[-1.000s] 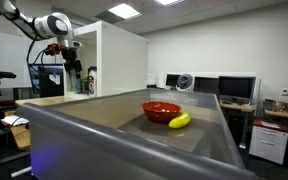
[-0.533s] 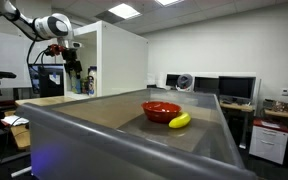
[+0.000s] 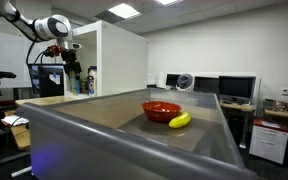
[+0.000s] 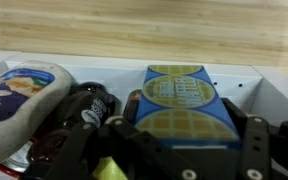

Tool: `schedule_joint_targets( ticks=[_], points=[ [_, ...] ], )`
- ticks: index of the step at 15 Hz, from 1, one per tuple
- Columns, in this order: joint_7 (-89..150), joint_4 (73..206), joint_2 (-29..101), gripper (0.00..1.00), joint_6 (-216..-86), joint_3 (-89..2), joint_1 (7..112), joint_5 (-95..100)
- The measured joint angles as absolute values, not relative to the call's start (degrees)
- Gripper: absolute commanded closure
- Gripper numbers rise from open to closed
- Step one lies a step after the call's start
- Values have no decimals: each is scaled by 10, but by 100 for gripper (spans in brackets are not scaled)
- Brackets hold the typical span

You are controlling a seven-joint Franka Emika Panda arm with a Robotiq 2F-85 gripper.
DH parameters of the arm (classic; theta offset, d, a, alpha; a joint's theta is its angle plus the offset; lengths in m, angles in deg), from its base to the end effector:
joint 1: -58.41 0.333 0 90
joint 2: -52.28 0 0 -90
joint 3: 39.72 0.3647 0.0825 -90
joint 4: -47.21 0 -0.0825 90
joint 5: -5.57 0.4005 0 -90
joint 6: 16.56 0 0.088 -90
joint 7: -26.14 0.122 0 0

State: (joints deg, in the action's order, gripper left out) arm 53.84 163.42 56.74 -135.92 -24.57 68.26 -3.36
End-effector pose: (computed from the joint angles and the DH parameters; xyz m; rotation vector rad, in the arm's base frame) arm 0.5108 0.2311 0.5213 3.0413 0.0322 0.2856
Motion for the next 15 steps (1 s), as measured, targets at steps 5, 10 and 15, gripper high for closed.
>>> schedule_joint_targets(
  ticks=[5, 10, 15],
  points=[
    [561, 1635, 567, 46, -1359, -246, 683, -40],
    [575, 1635, 567, 46, -1359, -247, 683, -48],
    [583, 1635, 567, 46, -1359, -248, 683, -58]
  ],
)
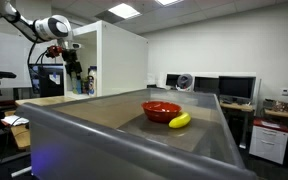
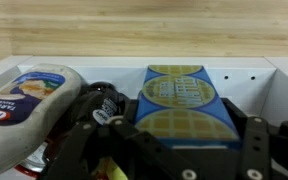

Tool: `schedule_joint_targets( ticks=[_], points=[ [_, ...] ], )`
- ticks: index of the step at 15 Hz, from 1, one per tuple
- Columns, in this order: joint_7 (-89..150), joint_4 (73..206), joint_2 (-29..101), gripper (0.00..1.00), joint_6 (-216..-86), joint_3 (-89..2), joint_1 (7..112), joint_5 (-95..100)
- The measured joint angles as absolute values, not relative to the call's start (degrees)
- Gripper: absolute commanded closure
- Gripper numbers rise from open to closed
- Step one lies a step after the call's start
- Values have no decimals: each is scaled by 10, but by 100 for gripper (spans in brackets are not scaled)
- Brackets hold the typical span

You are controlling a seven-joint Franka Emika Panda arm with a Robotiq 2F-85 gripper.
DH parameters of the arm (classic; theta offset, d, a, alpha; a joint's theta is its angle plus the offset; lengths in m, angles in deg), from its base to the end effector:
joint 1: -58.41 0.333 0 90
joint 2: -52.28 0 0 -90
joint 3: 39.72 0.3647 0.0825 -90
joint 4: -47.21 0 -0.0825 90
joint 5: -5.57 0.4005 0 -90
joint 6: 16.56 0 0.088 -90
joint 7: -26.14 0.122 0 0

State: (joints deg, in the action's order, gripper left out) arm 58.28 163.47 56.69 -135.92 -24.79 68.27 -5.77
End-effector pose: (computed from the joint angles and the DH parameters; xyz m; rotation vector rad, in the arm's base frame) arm 0.5129 0.2269 0.5209 3.0113 -0.0625 0.3121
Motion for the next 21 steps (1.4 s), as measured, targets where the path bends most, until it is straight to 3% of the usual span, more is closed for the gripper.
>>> schedule_joint_targets(
  ticks=[19, 21],
  points=[
    [584, 1635, 565, 46, -1367, -249, 683, -63],
    [584, 1635, 565, 25, -1367, -249, 683, -63]
  ],
)
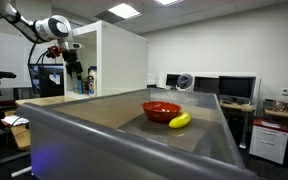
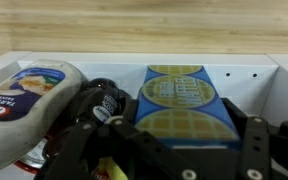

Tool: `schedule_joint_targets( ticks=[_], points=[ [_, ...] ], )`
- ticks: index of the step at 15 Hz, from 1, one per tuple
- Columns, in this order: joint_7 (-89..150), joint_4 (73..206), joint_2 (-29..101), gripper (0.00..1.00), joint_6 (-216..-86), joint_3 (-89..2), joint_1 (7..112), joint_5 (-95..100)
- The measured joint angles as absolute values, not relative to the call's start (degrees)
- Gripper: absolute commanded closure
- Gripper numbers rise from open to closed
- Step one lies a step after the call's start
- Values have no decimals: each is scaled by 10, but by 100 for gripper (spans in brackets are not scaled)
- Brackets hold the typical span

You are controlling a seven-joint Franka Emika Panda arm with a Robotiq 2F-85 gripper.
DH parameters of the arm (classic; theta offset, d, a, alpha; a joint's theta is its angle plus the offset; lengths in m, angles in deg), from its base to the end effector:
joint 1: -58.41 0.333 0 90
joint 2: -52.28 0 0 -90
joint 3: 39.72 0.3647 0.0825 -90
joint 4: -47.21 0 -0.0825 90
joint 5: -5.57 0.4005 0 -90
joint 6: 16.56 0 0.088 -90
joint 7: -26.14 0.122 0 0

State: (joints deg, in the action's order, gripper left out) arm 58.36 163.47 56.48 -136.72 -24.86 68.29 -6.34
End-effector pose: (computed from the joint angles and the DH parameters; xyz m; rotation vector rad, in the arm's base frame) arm 0.5153 0.2270 0.5205 3.0082 -0.0566 0.3308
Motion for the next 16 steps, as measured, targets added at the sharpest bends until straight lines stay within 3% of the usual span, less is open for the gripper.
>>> schedule_joint_targets(
  ticks=[2, 3, 5, 16],
  points=[
    [584, 1635, 565, 15, -1367, -249, 683, -63],
    [584, 1635, 565, 5, -1367, -249, 683, -63],
    [584, 1635, 565, 0, -1369, -249, 683, -63],
    [584, 1635, 554, 0, -1384, -249, 684, -65]
  ],
)
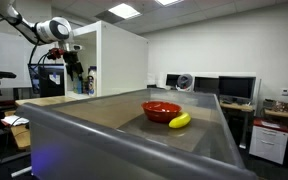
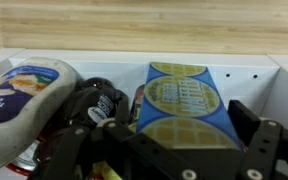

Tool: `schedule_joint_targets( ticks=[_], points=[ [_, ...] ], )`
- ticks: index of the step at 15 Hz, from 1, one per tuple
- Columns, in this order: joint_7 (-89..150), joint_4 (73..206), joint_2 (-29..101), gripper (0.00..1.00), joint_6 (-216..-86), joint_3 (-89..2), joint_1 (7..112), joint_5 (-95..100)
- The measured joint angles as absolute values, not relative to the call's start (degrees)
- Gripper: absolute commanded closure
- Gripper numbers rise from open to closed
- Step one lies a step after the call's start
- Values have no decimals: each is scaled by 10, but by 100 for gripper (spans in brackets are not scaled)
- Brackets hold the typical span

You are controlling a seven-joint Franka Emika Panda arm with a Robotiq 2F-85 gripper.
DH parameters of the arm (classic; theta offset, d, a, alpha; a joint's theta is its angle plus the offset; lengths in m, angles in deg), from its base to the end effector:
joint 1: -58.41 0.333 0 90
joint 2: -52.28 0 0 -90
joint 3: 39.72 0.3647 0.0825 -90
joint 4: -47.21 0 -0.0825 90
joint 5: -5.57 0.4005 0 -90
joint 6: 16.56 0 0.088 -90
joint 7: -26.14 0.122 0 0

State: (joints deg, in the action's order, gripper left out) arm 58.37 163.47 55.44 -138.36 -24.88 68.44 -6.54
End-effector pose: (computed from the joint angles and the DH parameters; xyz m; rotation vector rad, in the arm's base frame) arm 0.5206 0.2306 0.5134 3.0158 -0.0446 0.3441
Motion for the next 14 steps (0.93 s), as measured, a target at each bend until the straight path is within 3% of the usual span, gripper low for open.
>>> schedule_joint_targets(
  ticks=[14],
  points=[
    [592, 1635, 555, 0, -1384, -249, 685, -66]
  ],
)
